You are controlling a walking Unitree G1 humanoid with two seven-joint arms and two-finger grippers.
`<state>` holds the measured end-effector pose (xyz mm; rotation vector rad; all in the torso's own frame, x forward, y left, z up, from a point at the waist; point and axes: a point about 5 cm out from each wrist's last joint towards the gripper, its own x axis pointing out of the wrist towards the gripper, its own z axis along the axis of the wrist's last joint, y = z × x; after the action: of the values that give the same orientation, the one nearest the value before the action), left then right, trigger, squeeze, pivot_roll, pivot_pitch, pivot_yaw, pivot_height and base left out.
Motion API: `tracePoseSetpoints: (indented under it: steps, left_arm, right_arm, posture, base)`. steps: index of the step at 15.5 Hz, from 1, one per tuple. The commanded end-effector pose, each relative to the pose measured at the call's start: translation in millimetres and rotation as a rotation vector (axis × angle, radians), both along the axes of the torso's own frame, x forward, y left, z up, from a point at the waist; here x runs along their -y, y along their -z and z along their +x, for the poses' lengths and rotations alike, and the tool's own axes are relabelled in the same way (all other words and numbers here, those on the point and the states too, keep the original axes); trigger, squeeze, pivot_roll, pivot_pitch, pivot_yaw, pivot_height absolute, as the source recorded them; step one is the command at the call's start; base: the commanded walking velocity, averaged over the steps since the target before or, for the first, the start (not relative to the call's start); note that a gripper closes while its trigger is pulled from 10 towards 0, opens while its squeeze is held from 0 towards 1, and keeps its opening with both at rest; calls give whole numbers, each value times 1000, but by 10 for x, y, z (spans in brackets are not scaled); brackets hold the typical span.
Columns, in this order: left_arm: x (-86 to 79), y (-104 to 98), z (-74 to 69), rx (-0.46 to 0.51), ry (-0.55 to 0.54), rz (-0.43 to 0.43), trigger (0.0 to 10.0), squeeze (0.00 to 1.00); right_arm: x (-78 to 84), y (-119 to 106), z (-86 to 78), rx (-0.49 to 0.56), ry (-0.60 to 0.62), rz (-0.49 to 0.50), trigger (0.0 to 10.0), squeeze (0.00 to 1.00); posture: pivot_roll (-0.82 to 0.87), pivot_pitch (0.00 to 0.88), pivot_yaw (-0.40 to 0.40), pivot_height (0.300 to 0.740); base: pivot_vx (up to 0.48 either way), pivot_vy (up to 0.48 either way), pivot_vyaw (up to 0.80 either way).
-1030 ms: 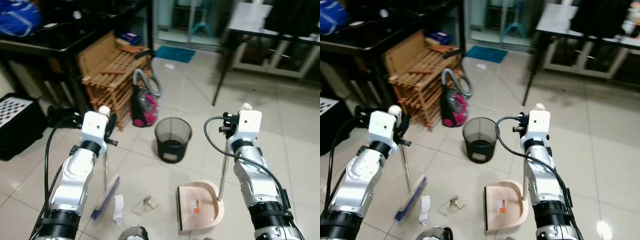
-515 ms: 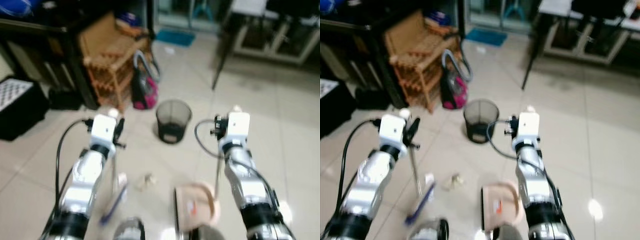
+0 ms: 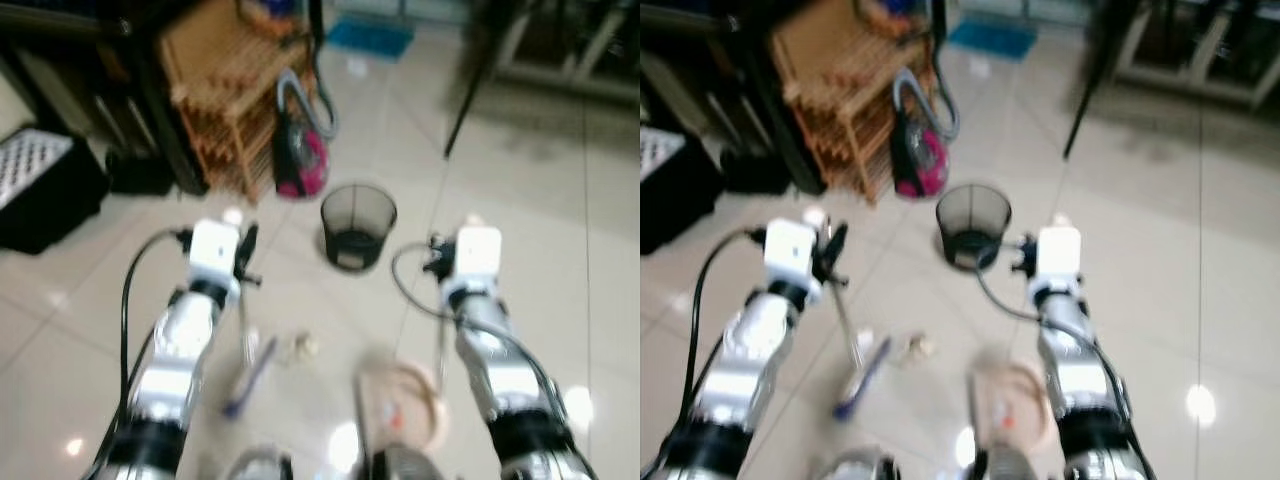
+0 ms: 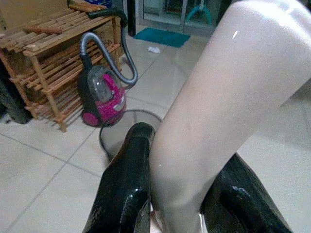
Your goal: Sweep floor
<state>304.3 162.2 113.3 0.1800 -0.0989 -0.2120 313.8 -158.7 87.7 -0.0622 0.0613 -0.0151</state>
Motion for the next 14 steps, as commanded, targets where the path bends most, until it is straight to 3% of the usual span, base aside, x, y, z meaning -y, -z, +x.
tracePoseSetpoints:
  steps: [1,6,14]
  left_arm:
    - [-111,-51,2,22,-27,34,10000,0]
    - [-125,-81,41,34,-37,49,10000,0]
    - [-107,-82,74,70,-26,53,10000,0]
  right_arm:
    - [-102,-53,29,16,-20,17,10000,0]
    - [-37,-93,46,52,49,26,10000,0]
    - [81,-66,31,125,171,72,10000,0]
  posture:
    - [26,183,16,740]
    - [28,181,18,740]
    - [36,184,29,740]
  base:
    - [420,0,0]
    - [367,0,0]
    - [0,0,0]
